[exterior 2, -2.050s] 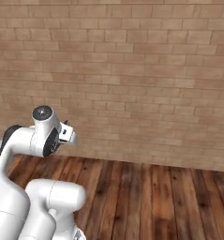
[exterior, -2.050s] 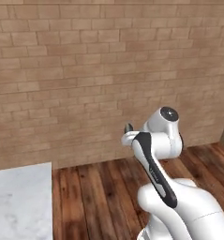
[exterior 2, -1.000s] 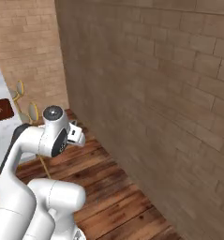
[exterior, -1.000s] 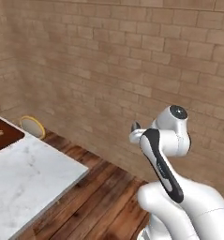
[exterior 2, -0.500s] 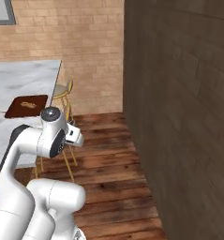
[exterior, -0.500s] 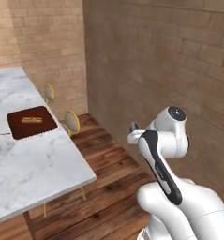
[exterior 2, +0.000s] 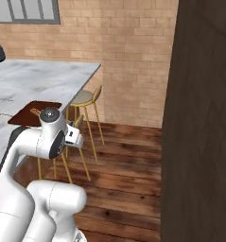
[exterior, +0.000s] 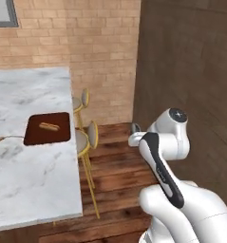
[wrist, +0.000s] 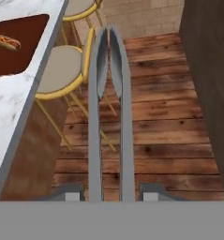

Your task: Take the tongs from the drawer on the left and place them on the dining counter next to the tray containing the hot dog.

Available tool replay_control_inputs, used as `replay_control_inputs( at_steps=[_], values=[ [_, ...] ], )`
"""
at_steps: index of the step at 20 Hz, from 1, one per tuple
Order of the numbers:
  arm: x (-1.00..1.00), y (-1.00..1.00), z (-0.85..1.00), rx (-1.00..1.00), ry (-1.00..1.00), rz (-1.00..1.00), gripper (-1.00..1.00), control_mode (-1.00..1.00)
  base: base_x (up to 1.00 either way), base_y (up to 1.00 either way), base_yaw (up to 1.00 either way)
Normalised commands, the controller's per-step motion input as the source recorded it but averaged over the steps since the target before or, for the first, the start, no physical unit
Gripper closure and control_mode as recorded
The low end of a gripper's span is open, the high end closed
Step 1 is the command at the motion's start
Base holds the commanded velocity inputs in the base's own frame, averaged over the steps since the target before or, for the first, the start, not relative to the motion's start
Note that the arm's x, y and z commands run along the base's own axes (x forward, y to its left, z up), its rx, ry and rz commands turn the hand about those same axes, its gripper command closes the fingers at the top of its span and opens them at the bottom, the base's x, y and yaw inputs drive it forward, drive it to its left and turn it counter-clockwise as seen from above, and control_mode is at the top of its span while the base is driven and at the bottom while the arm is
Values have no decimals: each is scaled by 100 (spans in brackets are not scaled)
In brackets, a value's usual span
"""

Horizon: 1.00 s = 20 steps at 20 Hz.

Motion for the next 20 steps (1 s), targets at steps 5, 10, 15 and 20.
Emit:
replay_control_inputs(
  at_steps=[5,10,15,20],
  values=[
    [0,0,0,0,0,0,100,100,89,-64,55],
    [0,0,0,0,0,0,100,100,35,-36,73],
    [0,0,0,0,0,0,100,100,-80,-90,61],
    [0,0,0,0,0,0,100,100,-12,-36,76]
  ],
)
